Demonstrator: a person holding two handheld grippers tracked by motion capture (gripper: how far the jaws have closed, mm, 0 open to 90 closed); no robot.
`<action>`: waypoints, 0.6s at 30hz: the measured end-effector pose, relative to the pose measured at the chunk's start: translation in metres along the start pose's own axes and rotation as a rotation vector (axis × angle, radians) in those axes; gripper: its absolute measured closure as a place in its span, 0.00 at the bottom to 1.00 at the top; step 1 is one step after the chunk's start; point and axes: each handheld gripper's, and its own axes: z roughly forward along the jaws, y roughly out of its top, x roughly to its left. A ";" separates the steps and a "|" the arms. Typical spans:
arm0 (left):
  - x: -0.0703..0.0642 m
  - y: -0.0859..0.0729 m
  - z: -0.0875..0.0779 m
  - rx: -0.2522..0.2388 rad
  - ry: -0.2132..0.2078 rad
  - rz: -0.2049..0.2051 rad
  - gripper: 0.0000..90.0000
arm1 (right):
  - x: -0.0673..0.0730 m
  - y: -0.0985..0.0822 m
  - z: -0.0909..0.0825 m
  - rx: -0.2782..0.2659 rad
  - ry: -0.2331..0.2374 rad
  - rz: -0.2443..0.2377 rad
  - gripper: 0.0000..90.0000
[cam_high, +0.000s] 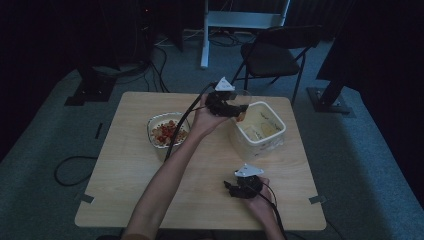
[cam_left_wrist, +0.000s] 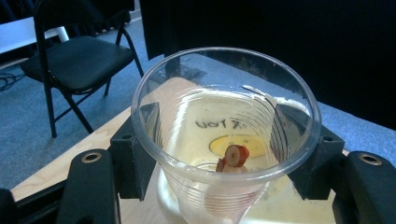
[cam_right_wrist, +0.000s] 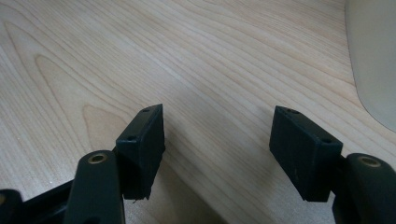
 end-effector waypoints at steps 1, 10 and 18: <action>0.000 0.002 0.001 -0.008 0.000 -0.001 0.39 | 0.000 0.000 0.000 0.001 0.001 -0.002 0.39; -0.001 0.013 0.016 -0.045 -0.054 -0.073 0.19 | 0.000 -0.001 -0.001 0.005 0.009 0.005 0.39; 0.004 0.010 0.001 -0.066 -0.026 -0.056 0.19 | 0.000 -0.001 -0.001 0.004 0.009 0.006 0.39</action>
